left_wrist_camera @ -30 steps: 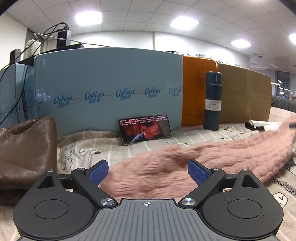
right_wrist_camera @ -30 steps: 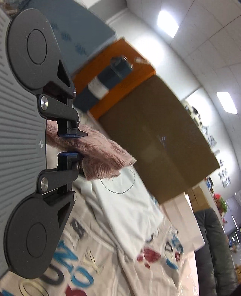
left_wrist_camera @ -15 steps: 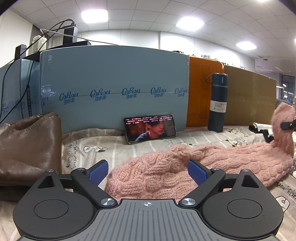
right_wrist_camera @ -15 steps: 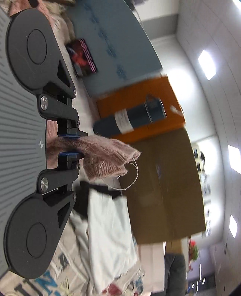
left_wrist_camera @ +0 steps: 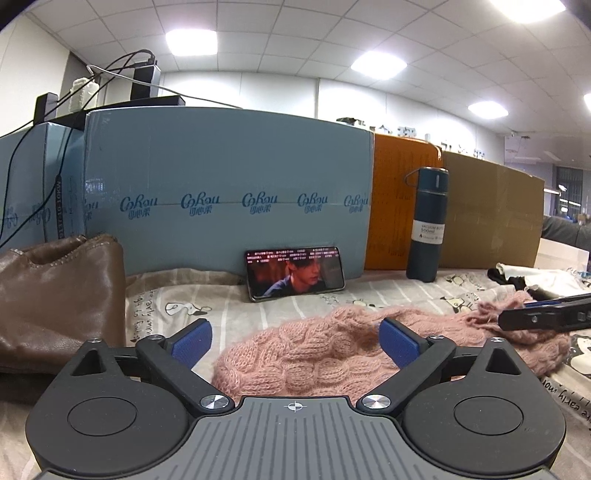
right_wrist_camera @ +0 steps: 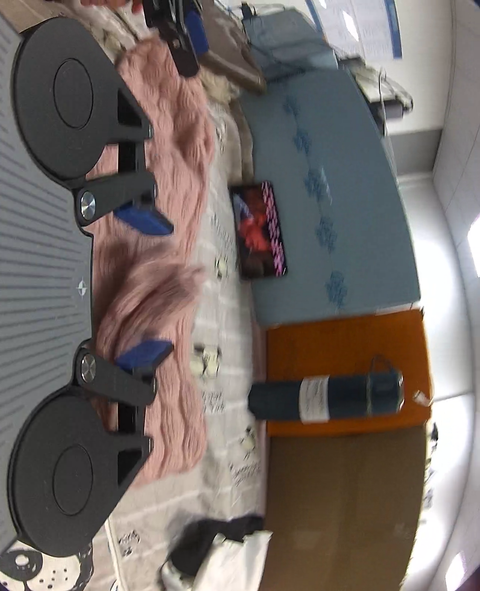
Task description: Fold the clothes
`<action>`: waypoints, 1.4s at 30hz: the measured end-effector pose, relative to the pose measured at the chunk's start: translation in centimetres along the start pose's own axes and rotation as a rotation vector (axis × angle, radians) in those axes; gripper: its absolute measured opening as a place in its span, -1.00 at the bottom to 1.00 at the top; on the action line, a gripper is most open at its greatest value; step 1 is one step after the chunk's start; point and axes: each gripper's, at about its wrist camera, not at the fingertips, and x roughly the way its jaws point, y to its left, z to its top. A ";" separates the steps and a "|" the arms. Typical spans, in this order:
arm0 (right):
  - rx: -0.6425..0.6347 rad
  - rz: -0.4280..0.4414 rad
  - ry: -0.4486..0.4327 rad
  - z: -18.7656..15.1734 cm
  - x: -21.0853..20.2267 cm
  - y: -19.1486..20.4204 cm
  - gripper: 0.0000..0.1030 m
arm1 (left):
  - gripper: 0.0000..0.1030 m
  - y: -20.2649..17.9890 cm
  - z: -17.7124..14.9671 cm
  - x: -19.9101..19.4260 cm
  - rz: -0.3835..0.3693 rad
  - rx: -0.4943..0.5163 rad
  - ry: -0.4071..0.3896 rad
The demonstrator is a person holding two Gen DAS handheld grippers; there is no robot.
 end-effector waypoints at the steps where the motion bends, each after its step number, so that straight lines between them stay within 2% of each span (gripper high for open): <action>1: -0.008 0.021 -0.009 -0.1 -0.3 0.5 0.35 | 0.93 0.0 0.0 0.0 -0.002 0.000 0.000; 5: -0.030 0.094 -0.008 -0.4 -0.8 1.7 0.44 | 0.93 0.0 0.1 0.0 -0.013 -0.005 0.004; 7: -0.010 0.120 0.029 -0.3 0.0 1.8 0.48 | 0.93 0.0 0.1 0.0 -0.016 -0.009 0.009; 10: 0.080 0.127 0.132 -0.6 2.2 0.9 0.52 | 0.93 0.2 0.1 0.1 -0.021 -0.026 0.023; 13: 0.113 0.137 0.119 -0.6 2.4 0.2 0.52 | 0.93 0.5 0.1 0.4 -0.029 -0.055 0.044; 17: 0.230 0.200 0.009 0.0 0.1 -1.9 0.60 | 0.93 0.9 0.0 0.8 -0.017 -0.087 0.077; 19: 0.289 0.144 -0.075 0.2 -1.4 -3.4 0.65 | 0.93 1.1 -0.1 1.0 -0.011 -0.101 0.096; 22: 0.360 -0.043 -0.180 0.2 -3.3 -5.3 0.74 | 0.93 1.3 -0.2 1.4 -0.005 -0.114 0.122; 24: 0.428 -0.129 -0.169 -0.3 -3.3 -6.5 0.81 | 0.94 1.4 -0.3 1.5 0.001 -0.115 0.134; 28: 0.560 -0.290 -0.144 -1.2 -3.4 -8.9 0.82 | 0.94 1.5 -0.4 1.9 0.003 -0.123 0.158; 31: 0.591 -0.228 -0.085 -1.4 -2.5 -9.2 0.82 | 0.94 1.5 -0.5 2.1 0.004 -0.129 0.174; 34: 0.532 -0.213 -0.032 -1.7 -1.6 -8.3 0.61 | 0.94 1.5 -0.5 2.3 -0.002 -0.132 0.186; 36: 0.453 -0.224 -0.036 -1.7 -1.4 -7.2 0.17 | 0.94 1.4 -0.6 2.4 -0.009 -0.132 0.197; 37: 0.430 -0.210 -0.047 -1.8 -1.6 -6.9 0.09 | 0.94 1.4 -0.6 2.4 -0.015 -0.133 0.203; 39: 0.388 -0.183 -0.071 -1.9 -1.9 -6.3 -0.30 | 0.94 1.4 -0.6 2.5 -0.026 -0.137 0.213; 42: 0.364 -0.166 -0.115 -1.7 -2.4 -6.0 -0.44 | 0.94 1.5 -0.7 2.6 -0.057 -0.148 0.222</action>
